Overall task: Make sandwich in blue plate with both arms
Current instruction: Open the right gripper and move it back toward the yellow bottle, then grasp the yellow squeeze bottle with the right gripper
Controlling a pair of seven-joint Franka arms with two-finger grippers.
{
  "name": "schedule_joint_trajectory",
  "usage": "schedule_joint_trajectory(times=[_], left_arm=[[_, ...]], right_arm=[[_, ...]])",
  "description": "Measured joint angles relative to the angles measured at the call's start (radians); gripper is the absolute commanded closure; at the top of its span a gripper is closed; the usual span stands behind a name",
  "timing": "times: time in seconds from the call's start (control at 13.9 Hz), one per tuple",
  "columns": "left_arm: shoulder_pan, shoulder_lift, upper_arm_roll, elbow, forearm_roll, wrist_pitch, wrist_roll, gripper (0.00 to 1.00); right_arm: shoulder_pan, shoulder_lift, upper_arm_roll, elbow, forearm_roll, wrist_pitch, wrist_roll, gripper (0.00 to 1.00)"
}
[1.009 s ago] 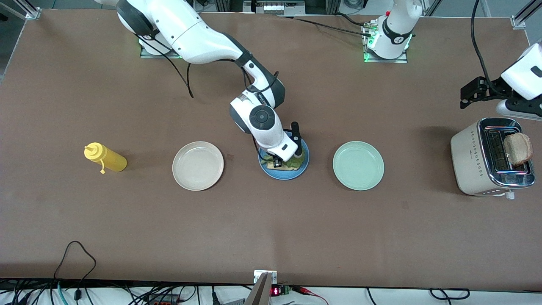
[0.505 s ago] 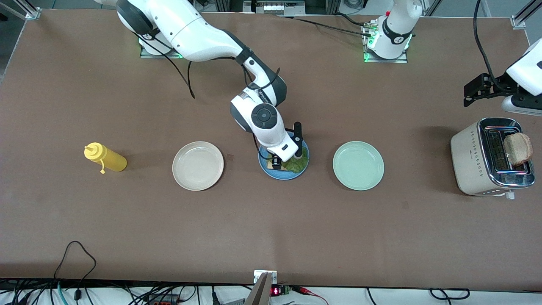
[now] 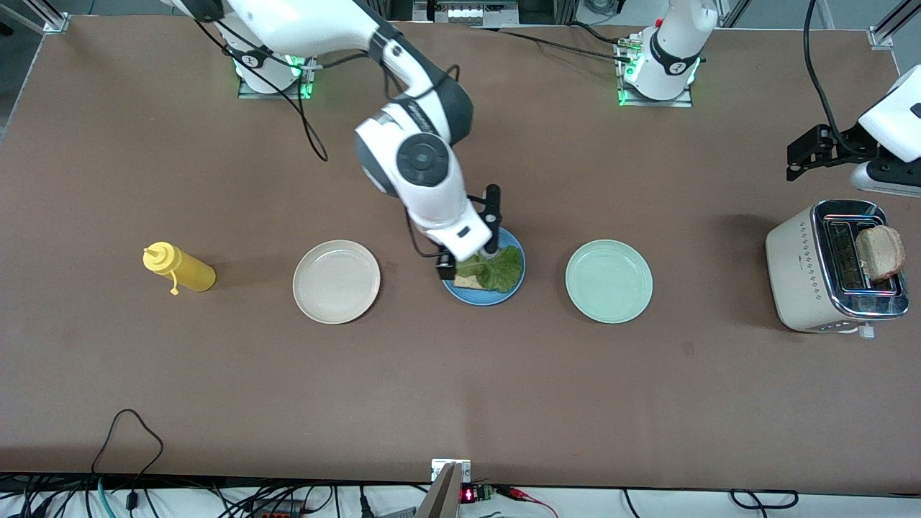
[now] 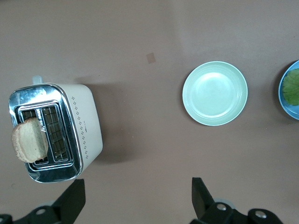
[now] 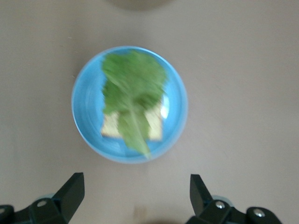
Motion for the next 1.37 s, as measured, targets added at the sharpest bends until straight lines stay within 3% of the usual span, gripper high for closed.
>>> schedule_joint_trajectory(times=[0.14, 0.43, 0.79, 1.01, 1.37], left_arm=[[0.000, 0.000, 0.000, 0.000, 0.000, 0.000, 0.000, 0.00], [0.000, 0.000, -0.002, 0.000, 0.000, 0.000, 0.000, 0.00], [0.000, 0.000, -0.002, 0.000, 0.000, 0.001, 0.000, 0.00], [-0.001, 0.000, -0.003, 0.000, 0.000, 0.001, 0.000, 0.00], [0.000, 0.000, -0.001, 0.000, 0.000, -0.001, -0.001, 0.00]], right_arm=[[-0.053, -0.072, -0.033, 0.001, -0.005, -0.054, 0.093, 0.00], [-0.146, -0.163, -0.158, -0.005, -0.001, -0.173, 0.157, 0.00], [-0.401, -0.187, -0.173, -0.030, 0.003, -0.218, 0.027, 0.00], [-0.590, -0.198, -0.175, -0.119, 0.148, -0.179, -0.211, 0.00], [-0.847, -0.263, -0.173, -0.402, 0.465, -0.147, -0.753, 0.00]])
